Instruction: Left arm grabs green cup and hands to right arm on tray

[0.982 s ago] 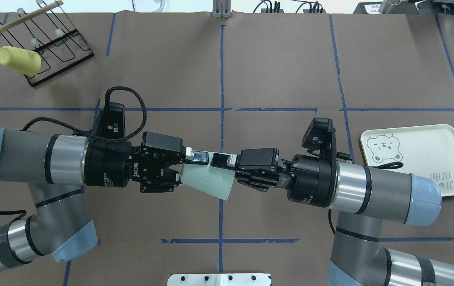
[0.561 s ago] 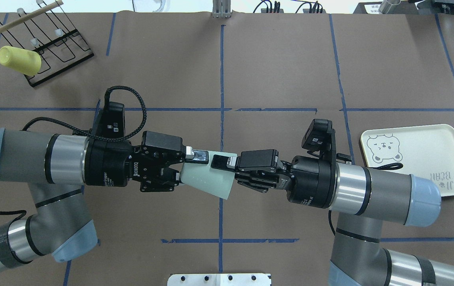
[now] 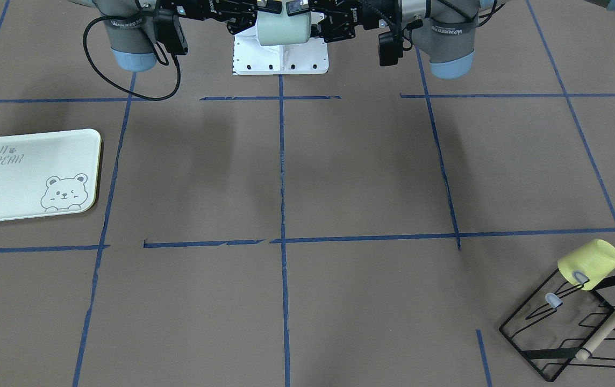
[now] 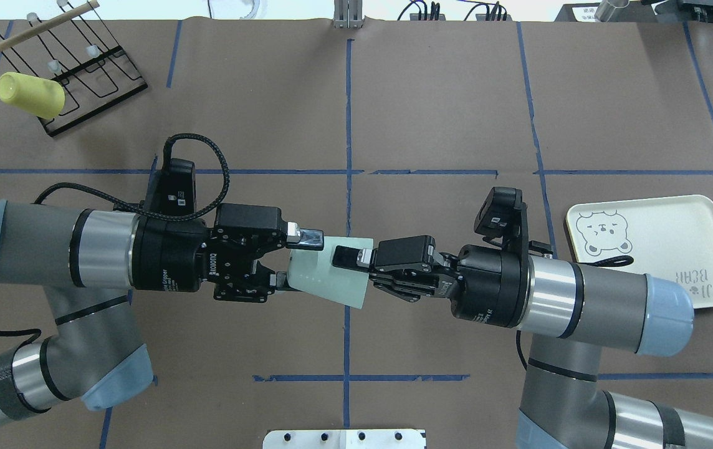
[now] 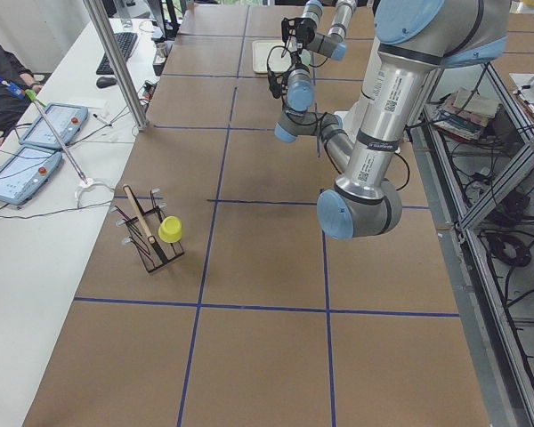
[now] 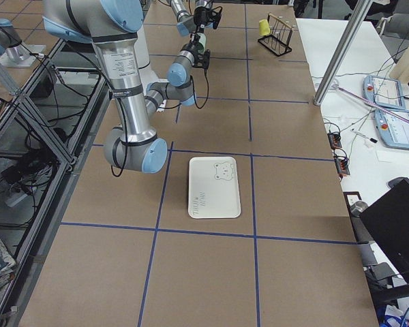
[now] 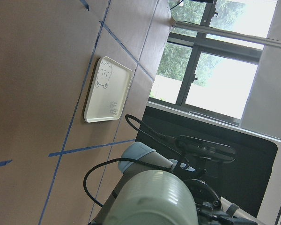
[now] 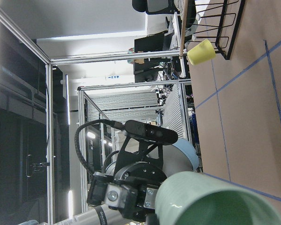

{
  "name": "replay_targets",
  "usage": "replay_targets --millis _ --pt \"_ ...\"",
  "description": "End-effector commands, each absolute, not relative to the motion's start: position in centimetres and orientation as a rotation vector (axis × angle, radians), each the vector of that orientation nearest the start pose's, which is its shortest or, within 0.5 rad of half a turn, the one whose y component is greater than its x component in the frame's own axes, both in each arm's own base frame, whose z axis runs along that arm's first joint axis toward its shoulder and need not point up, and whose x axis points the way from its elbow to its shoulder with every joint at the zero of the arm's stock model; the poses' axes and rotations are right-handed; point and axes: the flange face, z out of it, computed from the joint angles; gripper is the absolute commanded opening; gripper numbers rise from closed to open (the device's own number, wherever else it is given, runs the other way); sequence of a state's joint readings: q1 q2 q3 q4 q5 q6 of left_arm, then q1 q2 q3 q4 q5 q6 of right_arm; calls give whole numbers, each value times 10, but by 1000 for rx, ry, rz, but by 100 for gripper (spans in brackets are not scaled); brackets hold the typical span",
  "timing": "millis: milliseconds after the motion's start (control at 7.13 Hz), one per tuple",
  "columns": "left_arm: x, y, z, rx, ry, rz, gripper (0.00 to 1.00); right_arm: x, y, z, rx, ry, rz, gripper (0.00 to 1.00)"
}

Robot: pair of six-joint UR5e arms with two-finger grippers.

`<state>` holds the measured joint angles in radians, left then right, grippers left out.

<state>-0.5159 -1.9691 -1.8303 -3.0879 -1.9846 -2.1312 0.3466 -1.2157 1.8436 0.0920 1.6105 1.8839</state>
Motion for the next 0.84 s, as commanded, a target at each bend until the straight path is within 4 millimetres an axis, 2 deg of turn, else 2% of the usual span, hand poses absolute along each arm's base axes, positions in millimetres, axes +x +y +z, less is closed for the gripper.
replay_targets --millis 0,280,421,561,701 --pt "381 -330 180 -258 2113 -216 100 -400 -282 189 18 -2313 293 0" --pt "392 -348 195 -202 2095 -306 100 -400 -282 189 18 -2313 293 0" --pt "392 -366 204 -156 2074 -353 100 -401 -282 191 18 -2309 293 0" --pt "388 -393 216 -116 2020 -420 100 -401 -282 195 18 -2295 298 0" --pt "382 -424 220 -81 1918 -516 100 -403 -281 208 7 -2250 293 0"
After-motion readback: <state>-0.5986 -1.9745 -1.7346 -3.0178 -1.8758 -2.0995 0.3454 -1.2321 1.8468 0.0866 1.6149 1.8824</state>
